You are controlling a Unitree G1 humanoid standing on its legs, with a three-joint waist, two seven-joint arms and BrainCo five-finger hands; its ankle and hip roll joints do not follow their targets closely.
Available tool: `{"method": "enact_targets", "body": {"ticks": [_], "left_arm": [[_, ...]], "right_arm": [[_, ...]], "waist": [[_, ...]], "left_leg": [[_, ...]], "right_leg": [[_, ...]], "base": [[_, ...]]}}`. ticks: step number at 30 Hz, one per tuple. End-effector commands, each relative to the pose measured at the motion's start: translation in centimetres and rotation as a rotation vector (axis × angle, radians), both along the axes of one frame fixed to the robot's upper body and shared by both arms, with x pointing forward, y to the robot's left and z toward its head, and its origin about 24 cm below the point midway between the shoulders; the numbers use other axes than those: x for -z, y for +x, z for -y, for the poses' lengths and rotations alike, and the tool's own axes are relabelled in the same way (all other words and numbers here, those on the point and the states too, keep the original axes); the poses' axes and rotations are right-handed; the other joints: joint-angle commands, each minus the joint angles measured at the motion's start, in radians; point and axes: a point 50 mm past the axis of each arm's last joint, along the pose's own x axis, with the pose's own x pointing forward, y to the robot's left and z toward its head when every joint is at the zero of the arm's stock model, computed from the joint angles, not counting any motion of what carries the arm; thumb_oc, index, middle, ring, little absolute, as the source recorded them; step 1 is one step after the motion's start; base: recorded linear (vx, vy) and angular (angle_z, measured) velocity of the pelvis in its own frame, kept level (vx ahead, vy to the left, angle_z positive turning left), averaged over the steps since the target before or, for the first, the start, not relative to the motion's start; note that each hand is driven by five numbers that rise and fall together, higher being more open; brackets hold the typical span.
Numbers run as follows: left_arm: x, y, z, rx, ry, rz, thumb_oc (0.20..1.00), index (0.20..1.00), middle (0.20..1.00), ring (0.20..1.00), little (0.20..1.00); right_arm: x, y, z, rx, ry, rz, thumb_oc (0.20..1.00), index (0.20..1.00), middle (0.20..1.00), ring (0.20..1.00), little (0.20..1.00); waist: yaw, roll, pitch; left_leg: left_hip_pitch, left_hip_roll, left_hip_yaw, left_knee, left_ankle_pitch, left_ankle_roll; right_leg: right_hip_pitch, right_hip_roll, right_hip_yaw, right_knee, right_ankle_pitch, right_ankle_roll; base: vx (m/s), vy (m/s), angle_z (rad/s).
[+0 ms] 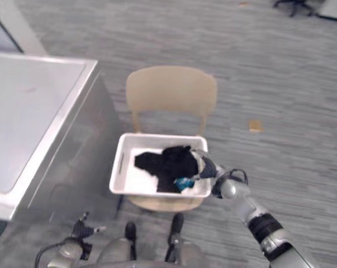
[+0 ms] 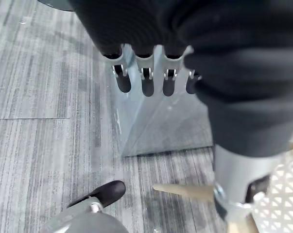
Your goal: Grab the laundry basket,head to the washer,open it,put in the laundry and shut it.
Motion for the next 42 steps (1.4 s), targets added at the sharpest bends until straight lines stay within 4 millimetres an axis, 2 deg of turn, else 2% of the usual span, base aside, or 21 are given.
{"method": "enact_targets", "body": {"ticks": [1,2,6,7,8,9,11,12,13,14,20,21,22,23,24,25,27,29,31,39,42], "left_arm": [[-1.1,1.0,-2.4,-0.020,0.074,0.045,1.000,1.000,1.000,1.000,1.000],[-1.0,0.8,-2.6,-0.033,0.076,0.038,1.000,1.000,1.000,1.000,1.000],[-1.1,0.5,-3.3,-0.059,0.089,0.043,1.000,1.000,1.000,1.000,1.000],[-1.5,1.1,-3.7,-0.073,0.097,0.068,1.000,1.000,1.000,1.000,1.000],[-1.5,1.1,-3.7,-0.073,0.097,0.068,1.000,1.000,1.000,1.000,1.000],[-2.1,2.0,-3.9,-0.080,0.098,0.104,1.000,1.000,1.000,1.000,1.000],[-2.8,3.2,-3.9,-0.086,0.082,0.152,1.000,1.000,1.000,1.000,1.000],[-3.0,3.7,-3.8,-0.086,0.076,0.170,1.000,1.000,1.000,1.000,1.000],[-3.1,3.8,-3.8,-0.086,0.075,0.173,1.000,1.000,1.000,1.000,1.000],[-3.7,5.2,-3.1,-0.058,0.056,0.214,1.000,1.000,1.000,1.000,1.000],[-4.6,7.0,-2.0,-0.011,0.034,0.260,1.000,1.000,1.000,1.000,1.000],[-4.6,7.0,-1.9,-0.004,0.033,0.258,1.000,1.000,1.000,1.000,1.000],[-4.5,6.9,-1.9,-0.002,0.031,0.253,1.000,1.000,1.000,1.000,1.000],[-4.3,6.8,-1.7,0.002,0.027,0.245,1.000,1.000,1.000,1.000,1.000],[-4.3,6.8,-1.7,0.002,0.027,0.245,1.000,1.000,1.000,1.000,1.000],[-3.9,6.3,-1.5,-0.005,0.020,0.228,1.000,1.000,1.000,1.000,1.000],[-3.4,5.6,-1.4,-0.018,0.016,0.205,1.000,1.000,1.000,1.000,1.000],[-3.0,4.9,-1.4,-0.040,0.010,0.186,1.000,1.000,1.000,1.000,1.000],[-2.7,4.1,-1.2,-0.056,0.005,0.175,1.000,1.000,1.000,1.000,1.000],[-1.1,0.5,-1.8,-0.129,-0.011,0.083,1.000,1.000,1.000,1.000,1.000],[-0.8,-0.6,-1.7,-0.148,-0.029,0.063,1.000,1.000,1.000,1.000,1.000]], "right_arm": [[-2.4,1.9,-1.9,-0.056,-0.027,0.130,1.000,1.000,1.000,1.000,1.000],[-2.5,2.4,-2.2,-0.058,-0.047,0.128,1.000,1.000,1.000,1.000,1.000],[-3.4,3.9,-2.5,-0.044,-0.095,0.160,1.000,1.000,1.000,1.000,1.000],[-4.9,5.4,-2.3,-0.012,-0.127,0.199,1.000,1.000,1.000,1.000,1.000],[-4.9,5.4,-2.3,-0.012,-0.127,0.199,1.000,1.000,1.000,1.000,1.000],[-6.0,6.5,-1.3,0.030,-0.176,0.220,1.000,1.000,1.000,1.000,1.000],[-6.8,7.4,-0.1,0.083,-0.229,0.228,1.000,1.000,1.000,1.000,1.000],[-6.8,7.6,0.4,0.104,-0.263,0.216,1.000,1.000,1.000,1.000,1.000],[-6.9,7.7,0.4,0.105,-0.262,0.219,1.000,1.000,1.000,1.000,1.000],[-6.4,8.2,1.6,0.177,-0.343,0.168,1.000,1.000,1.000,1.000,1.000],[-6.3,8.7,1.9,0.209,-0.368,0.111,1.000,1.000,1.000,1.000,1.000],[-6.4,8.7,1.7,0.205,-0.359,0.109,0.671,0.671,0.671,0.671,0.671],[-6.6,8.8,1.5,0.200,-0.332,0.114,0.498,0.498,0.498,0.498,0.498],[-6.6,8.8,0.9,0.195,-0.274,0.119,0.200,0.200,0.200,0.200,0.200],[-6.6,8.8,0.9,0.195,-0.274,0.118,0.200,0.200,0.200,0.200,0.200],[-6.5,8.6,-0.6,0.175,-0.107,0.132,0.200,0.200,0.200,0.200,0.200],[-6.4,8.0,-2.2,0.138,0.049,0.147,0.200,0.200,0.200,0.200,0.200],[-6.7,7.2,-3.0,0.112,0.189,0.173,0.200,0.200,0.200,0.200,0.200],[-7.8,5.3,-3.6,0.063,0.381,0.255,0.200,0.200,0.200,0.200,0.200],[-9.5,-0.4,-2.2,-0.002,0.775,0.346,0.200,0.200,0.200,0.200,0.200],[-10.3,-1.5,-3.1,-0.063,0.891,0.355,0.200,0.200,0.200,0.200,0.200]], "waist": [[0.003,-0.042,0.026],[0.001,-0.038,0.023],[0.016,-0.019,0.025],[0.028,-0.020,0.037],[0.028,-0.021,0.037],[0.038,-0.019,0.044],[0.050,-0.012,0.065],[0.055,-0.011,0.073],[0.056,-0.008,0.077],[0.073,0.007,0.101],[0.090,0.033,0.123],[0.091,0.035,0.124],[0.090,0.038,0.123],[0.088,0.038,0.123],[0.088,0.038,0.123],[0.081,0.035,0.122],[0.071,0.030,0.119],[0.059,0.024,0.112],[0.029,0.003,0.086],[-0.054,-0.036,-0.018],[-0.068,-0.046,-0.053]], "left_leg": [[-0.115,-0.053,-0.001,0.016,0.021,0.022],[-0.110,-0.055,0.002,0.003,0.007,0.028],[-0.126,-0.074,-0.006,-0.052,0.025,0.043],[-0.155,-0.081,-0.001,-0.071,0.040,0.047],[-0.155,-0.081,-0.001,-0.071,0.040,0.047],[-0.176,-0.080,0.011,-0.088,0.052,0.048],[-0.201,-0.083,0.012,-0.091,0.062,0.050],[-0.199,-0.087,0.004,-0.093,0.045,0.044],[-0.214,-0.085,0.011,-0.089,0.066,0.052],[-0.234,-0.096,-0.004,-0.092,0.056,0.045],[-0.273,-0.104,-0.019,-0.095,0.074,0.045],[-0.275,-0.104,-0.021,-0.095,0.075,0.045],[-0.273,-0.105,-0.023,-0.097,0.077,0.045],[-0.270,-0.105,-0.022,-0.100,0.078,0.045],[-0.269,-0.105,-0.022,-0.101,0.078,0.045],[-0.257,-0.104,-0.021,-0.109,0.079,0.045],[-0.236,-0.099,-0.018,-0.122,0.078,0.044],[-0.219,-0.091,-0.007,-0.131,0.092,0.049],[-0.161,-0.083,0.010,-0.151,0.079,0.049],[0.012,-0.085,0.058,-0.175,0.021,0.062],[0.065,-0.084,0.093,-0.180,-0.002,0.068]], "right_leg": [[0.031,-0.085,0.032,0.135,-0.233,0.066],[-0.002,-0.083,0.033,0.143,-0.229,0.069],[-0.071,-0.086,0.049,0.187,-0.227,0.071],[-0.123,-0.095,0.067,0.225,-0.228,0.067],[-0.123,-0.095,0.067,0.225,-0.228,0.067],[-0.165,-0.102,0.078,0.248,-0.226,0.068],[-0.197,-0.110,0.083,0.268,-0.225,0.067],[-0.203,-0.114,0.094,0.285,-0.247,0.073],[-0.214,-0.114,0.085,0.281,-0.224,0.066],[-0.245,-0.122,0.089,0.305,-0.245,0.073],[-0.291,-0.126,0.087,0.316,-0.240,0.076],[-0.295,-0.127,0.086,0.318,-0.240,0.077],[-0.295,-0.127,0.087,0.318,-0.239,0.077],[-0.293,-0.126,0.087,0.316,-0.239,0.078],[-0.293,-0.126,0.087,0.316,-0.239,0.078],[-0.281,-0.122,0.093,0.307,-0.238,0.079],[-0.263,-0.117,0.096,0.295,-0.236,0.081],[-0.243,-0.112,0.092,0.269,-0.208,0.078],[-0.183,-0.106,0.096,0.229,-0.200,0.088],[-0.022,-0.090,0.134,0.137,-0.175,0.121],[0.003,-0.084,0.165,0.117,-0.155,0.140]], "base": [[-0.14,0.019,0.44],[-0.07,0.051,0.12],[0.03,0.099,-0.08],[0.00,0.072,0.14],[0.02,0.131,-0.03],[0.02,0.077,-0.14],[0.03,0.058,0.08],[-0.03,0.024,0.17],[0.01,-0.011,-0.10],[-0.05,-0.006,-0.05],[-0.02,-0.023,0.14],[0.00,0.000,0.00],[0.00,0.000,0.00],[0.01,-0.006,0.04],[0.00,-0.002,0.11],[0.00,0.002,0.18],[-0.03,0.016,0.12],[-0.05,0.031,0.00],[0.09,0.023,-0.09],[0.11,0.071,-0.25],[0.08,0.124,-0.54]]}}
